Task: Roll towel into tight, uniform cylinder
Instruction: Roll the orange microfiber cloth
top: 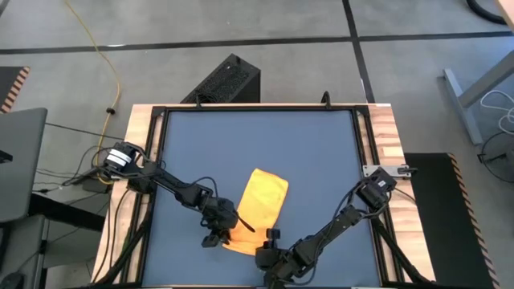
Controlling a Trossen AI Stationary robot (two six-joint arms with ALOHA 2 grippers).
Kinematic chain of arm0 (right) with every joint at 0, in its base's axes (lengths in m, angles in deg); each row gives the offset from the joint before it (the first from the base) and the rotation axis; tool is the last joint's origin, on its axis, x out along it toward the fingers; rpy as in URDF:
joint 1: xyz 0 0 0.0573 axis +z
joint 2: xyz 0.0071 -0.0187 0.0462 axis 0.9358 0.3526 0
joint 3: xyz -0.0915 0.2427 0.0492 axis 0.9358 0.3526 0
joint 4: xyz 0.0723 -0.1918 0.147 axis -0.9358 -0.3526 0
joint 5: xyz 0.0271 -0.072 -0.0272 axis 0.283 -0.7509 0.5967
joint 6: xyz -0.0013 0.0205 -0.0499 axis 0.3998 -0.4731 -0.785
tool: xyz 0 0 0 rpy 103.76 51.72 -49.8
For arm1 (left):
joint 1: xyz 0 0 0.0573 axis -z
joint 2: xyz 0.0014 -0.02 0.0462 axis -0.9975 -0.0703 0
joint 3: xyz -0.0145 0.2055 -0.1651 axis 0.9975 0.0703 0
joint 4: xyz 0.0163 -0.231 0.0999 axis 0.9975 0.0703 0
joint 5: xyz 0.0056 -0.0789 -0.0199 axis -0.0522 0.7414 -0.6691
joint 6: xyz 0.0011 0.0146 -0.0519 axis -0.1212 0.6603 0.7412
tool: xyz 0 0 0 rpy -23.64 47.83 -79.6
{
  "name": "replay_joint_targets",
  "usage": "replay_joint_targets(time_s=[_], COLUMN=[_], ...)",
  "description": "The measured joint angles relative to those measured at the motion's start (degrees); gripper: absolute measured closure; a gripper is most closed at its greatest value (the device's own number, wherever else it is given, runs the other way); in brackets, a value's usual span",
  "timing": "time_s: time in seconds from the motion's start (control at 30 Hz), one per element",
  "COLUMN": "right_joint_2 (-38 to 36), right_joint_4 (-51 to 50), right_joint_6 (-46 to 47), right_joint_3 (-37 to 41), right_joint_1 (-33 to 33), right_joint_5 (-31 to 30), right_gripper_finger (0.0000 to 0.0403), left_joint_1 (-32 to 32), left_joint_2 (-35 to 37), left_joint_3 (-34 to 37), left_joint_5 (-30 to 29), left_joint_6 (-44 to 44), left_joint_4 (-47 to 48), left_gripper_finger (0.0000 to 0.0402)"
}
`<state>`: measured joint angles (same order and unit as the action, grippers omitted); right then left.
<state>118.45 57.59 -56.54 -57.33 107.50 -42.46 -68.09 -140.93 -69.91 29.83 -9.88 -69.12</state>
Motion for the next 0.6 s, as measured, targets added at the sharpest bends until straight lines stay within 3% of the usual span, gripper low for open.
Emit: replay_joint_targets(time_s=[0.17, 0.33, 0.6], right_joint_2=[0.0, 0.0, 0.0], right_joint_4=[-1.0, -1.1, -0.6], right_joint_6=[6.1, 12.2, 20.2], right_joint_3=[0.0, 0.0, 0.1], right_joint_1=[0.0, 0.0, 0.1], right_joint_5=[-0.6, 0.0, 0.2], right_gripper_finger=[0.0306, 0.038, 0.0377], left_joint_1=[-1.4, -4.1, -5.1], left_joint_2=[1.1, 4.6, 12.6], left_joint_3=[0.0, 0.1, 0.1], left_joint_5=[2.1, 4.7, 2.1], left_joint_6=[-3.0, -4.3, -13.9], left_joint_4=[0.3, 3.0, 15.9], left_gripper_finger=[0.0291, 0.0273, 0.0272])
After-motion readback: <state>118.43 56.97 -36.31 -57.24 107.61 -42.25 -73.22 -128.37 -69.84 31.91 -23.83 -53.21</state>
